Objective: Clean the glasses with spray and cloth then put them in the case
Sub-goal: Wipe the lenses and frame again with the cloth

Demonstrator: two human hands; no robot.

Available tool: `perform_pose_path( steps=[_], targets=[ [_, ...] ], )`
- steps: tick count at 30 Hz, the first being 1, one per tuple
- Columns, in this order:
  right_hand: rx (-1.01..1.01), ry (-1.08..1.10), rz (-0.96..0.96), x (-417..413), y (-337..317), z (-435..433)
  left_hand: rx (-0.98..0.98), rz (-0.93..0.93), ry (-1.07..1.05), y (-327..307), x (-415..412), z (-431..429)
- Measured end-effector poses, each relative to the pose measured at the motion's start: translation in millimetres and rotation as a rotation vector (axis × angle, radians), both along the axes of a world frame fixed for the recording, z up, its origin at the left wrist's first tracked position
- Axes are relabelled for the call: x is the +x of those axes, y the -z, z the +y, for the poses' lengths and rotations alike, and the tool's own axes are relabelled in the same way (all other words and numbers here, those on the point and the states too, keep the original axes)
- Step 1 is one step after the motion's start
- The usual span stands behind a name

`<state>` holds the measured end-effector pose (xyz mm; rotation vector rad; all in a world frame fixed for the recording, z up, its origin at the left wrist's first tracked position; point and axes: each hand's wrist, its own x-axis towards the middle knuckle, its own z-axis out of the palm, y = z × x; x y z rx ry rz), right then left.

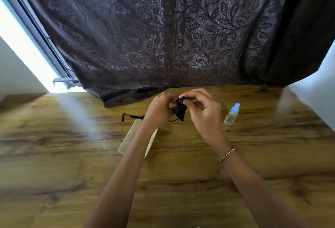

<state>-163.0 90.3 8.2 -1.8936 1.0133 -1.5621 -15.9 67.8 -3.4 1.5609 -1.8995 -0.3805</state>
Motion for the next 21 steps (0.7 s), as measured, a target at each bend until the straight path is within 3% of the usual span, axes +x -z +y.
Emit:
perform_pose_path(
  steps=[12,17,21],
  targets=[
    [-0.27,0.006,0.098,-1,-16,8,-0.262,-0.048,-0.022,3,5,1],
    [-0.203,0.112,0.12,-18,-17,-1,-0.183,0.258,0.076,2,11,-1],
    [-0.097,0.149,0.177,-23,-13,-3,-0.219,0.361,0.119,-4,6,5]
  ],
)
